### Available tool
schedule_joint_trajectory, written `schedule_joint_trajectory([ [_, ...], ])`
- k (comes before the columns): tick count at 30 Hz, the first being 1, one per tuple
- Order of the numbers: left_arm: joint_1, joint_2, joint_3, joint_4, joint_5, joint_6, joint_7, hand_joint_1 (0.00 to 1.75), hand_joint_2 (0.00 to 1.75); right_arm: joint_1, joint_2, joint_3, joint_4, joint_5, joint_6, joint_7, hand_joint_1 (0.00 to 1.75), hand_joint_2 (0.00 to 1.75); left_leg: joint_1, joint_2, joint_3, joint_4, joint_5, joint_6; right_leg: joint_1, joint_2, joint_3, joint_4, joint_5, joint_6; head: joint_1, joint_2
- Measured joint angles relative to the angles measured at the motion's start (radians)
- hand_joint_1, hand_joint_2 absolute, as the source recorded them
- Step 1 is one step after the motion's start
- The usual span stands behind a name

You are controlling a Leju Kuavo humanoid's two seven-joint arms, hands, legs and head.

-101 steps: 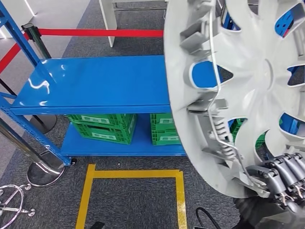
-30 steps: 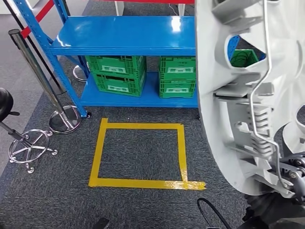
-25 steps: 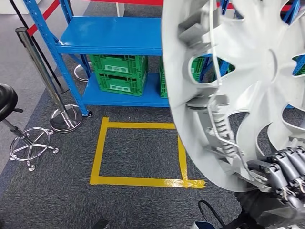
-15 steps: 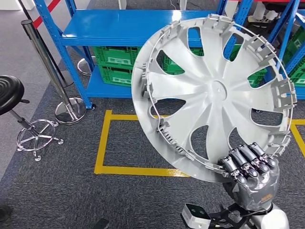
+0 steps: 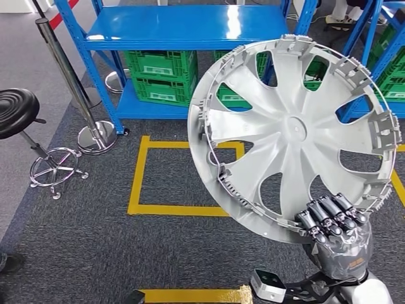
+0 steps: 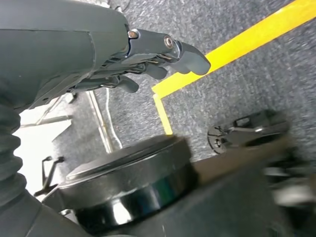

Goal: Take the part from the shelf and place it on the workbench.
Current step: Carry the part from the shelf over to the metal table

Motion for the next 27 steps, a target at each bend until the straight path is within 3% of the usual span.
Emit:
schedule_joint_trajectory([
  [1,-0.001,0.0,0.0,0.0,0.0,0.0,0.0,0.0,1.75,0.001,0.0,0.0,0.0,0.0,0.0,0.0,1.75,1.75,-0.003,0.0,0.013,-0.029,-0.011,0.006,-0.001,-0.001,-0.004,-0.001,0.011,0.006,0.0,0.0],
  [3,0.001,0.0,0.0,0.0,0.0,0.0,0.0,0.0,1.75,0.002,0.0,-0.001,0.0,0.0,0.0,0.0,1.75,1.75,-0.005,0.002,-0.004,-0.035,0.004,0.02,-0.005,-0.002,-0.01,-0.006,0.028,0.017,0.0,0.0],
  [4,0.003,0.0,0.0,0.0,0.0,0.0,0.0,0.0,1.75,0.003,0.0,-0.002,0.0,0.0,0.0,0.0,1.75,1.75,-0.004,0.005,-0.016,-0.036,0.017,0.027,-0.006,0.001,-0.018,0.002,0.013,0.022,0.0,0.0],
  [6,0.003,-0.001,0.0,0.0,0.0,-0.001,0.0,0.0,1.75,0.005,0.0,-0.003,0.0,0.0,0.0,-0.003,1.75,1.75,-0.001,0.01,-0.047,-0.04,0.045,0.04,-0.007,0.006,-0.048,0.074,-0.079,0.029,0.004,0.0],
  [7,0.003,-0.001,0.0,0.0,-0.001,-0.001,0.0,0.0,1.75,0.006,0.0,-0.004,0.001,0.0,0.0,-0.006,1.75,1.75,-0.001,0.011,-0.066,-0.04,0.058,0.042,-0.007,0.008,-0.065,0.136,-0.135,0.032,0.007,0.0],
  [8,0.003,-0.001,0.0,0.0,-0.002,0.0,0.0,0.0,1.75,0.007,0.0,-0.005,0.001,0.0,0.0,-0.01,1.75,1.75,-0.002,0.011,-0.084,-0.04,0.071,0.044,-0.008,0.008,-0.078,0.204,-0.173,0.034,0.009,0.0],
  [9,0.003,-0.001,0.0,0.0,-0.002,0.001,0.001,0.0,1.75,0.009,0.0,-0.006,0.002,0.0,0.0,-0.014,1.75,1.75,-0.003,0.012,-0.102,-0.039,0.086,0.043,-0.007,0.009,-0.082,0.261,-0.179,0.036,0.01,0.0],
  [11,0.002,0.0,0.0,0.0,-0.004,0.005,0.002,0.0,1.75,0.013,0.0,-0.007,0.003,0.0,0.0,-0.019,1.75,1.75,-0.004,0.014,-0.138,-0.037,0.113,0.039,-0.007,0.009,-0.057,0.298,-0.123,0.035,0.01,0.0],
  [12,0.002,-0.001,0.0,0.0,-0.004,0.006,0.003,0.0,1.75,0.014,0.0,-0.007,0.003,0.0,0.0,-0.019,1.75,1.75,-0.004,0.015,-0.153,-0.035,0.125,0.037,-0.007,0.009,-0.017,0.264,-0.09,0.032,0.01,0.0],
  [13,0.001,-0.001,0.0,0.0,-0.004,0.005,0.003,0.0,1.75,0.013,0.0,-0.007,0.002,0.0,0.0,-0.019,1.75,1.75,-0.005,0.015,-0.165,-0.032,0.135,0.033,-0.007,0.008,0.042,0.195,-0.083,0.029,0.01,0.0],
  [15,-0.002,-0.001,0.0,0.0,-0.004,0.0,0.004,0.0,1.75,0.012,0.001,-0.007,0.002,0.0,0.0,-0.019,1.75,1.75,-0.008,0.013,-0.178,-0.021,0.15,0.024,-0.005,0.009,0.162,0.032,-0.126,0.022,0.011,0.0],
  [16,-0.004,-0.001,0.0,0.0,-0.004,-0.002,0.004,0.0,1.75,0.013,0.001,-0.007,0.002,0.0,0.0,-0.019,1.75,1.75,-0.009,0.013,-0.182,-0.017,0.157,0.019,-0.004,0.009,0.196,-0.02,-0.152,0.018,0.011,0.0],
  [17,-0.005,-0.001,0.0,0.0,-0.003,-0.005,0.005,0.0,1.75,0.013,0.001,-0.006,0.002,0.0,0.0,-0.019,1.75,1.75,-0.009,0.013,-0.184,-0.016,0.163,0.014,-0.002,0.01,0.206,-0.044,-0.164,0.014,0.012,0.0],
  [19,-0.004,0.0,0.0,0.0,-0.002,-0.008,0.007,0.0,1.75,0.014,0.003,-0.006,0.002,0.0,0.0,-0.021,1.75,1.75,-0.005,0.012,-0.19,-0.008,0.158,0.001,-0.003,0.008,0.194,-0.047,-0.157,-0.001,0.011,0.0],
  [21,-0.002,0.001,0.0,0.0,0.0,-0.01,0.011,0.0,1.75,0.014,0.008,-0.006,0.002,0.001,0.0,-0.022,1.75,1.75,-0.002,0.01,-0.212,0.06,0.092,-0.01,-0.005,0.005,0.182,-0.047,-0.141,-0.015,0.009,0.0],
  [23,-0.002,0.002,0.0,0.0,0.002,-0.011,0.012,0.0,1.75,0.014,0.012,-0.006,0.002,0.001,0.0,-0.023,1.75,1.75,0.0,0.009,-0.246,0.189,0.005,-0.018,-0.003,0.004,0.169,-0.046,-0.128,-0.021,0.008,0.0],
  [24,-0.003,0.002,0.0,0.0,0.003,-0.011,0.012,0.0,1.75,0.014,0.014,-0.006,0.003,0.001,0.0,-0.024,1.75,1.75,0.0,0.009,-0.256,0.242,-0.018,-0.019,-0.002,0.004,0.164,-0.044,-0.122,-0.021,0.008,0.0],
  [25,-0.004,0.002,0.0,0.0,0.004,-0.011,0.012,0.0,1.75,0.014,0.015,-0.005,0.003,0.001,0.0,-0.024,1.75,1.75,0.0,0.009,-0.252,0.263,-0.02,-0.019,0.0,0.004,0.159,-0.041,-0.118,-0.02,0.008,0.0],
  [26,-0.004,0.002,0.0,0.0,0.004,-0.012,0.013,0.0,1.75,0.014,0.015,-0.005,0.004,0.001,0.0,-0.024,1.75,1.75,0.0,0.008,-0.23,0.245,-0.002,-0.015,0.002,0.005,0.156,-0.038,-0.115,-0.019,0.008,0.0],
  [27,-0.003,0.002,0.0,0.0,0.005,-0.013,0.014,0.0,1.75,0.014,0.015,-0.005,0.004,0.001,0.0,-0.025,1.75,1.75,-0.001,0.008,-0.195,0.193,0.029,-0.009,0.004,0.005,0.154,-0.035,-0.113,-0.019,0.007,0.0],
])
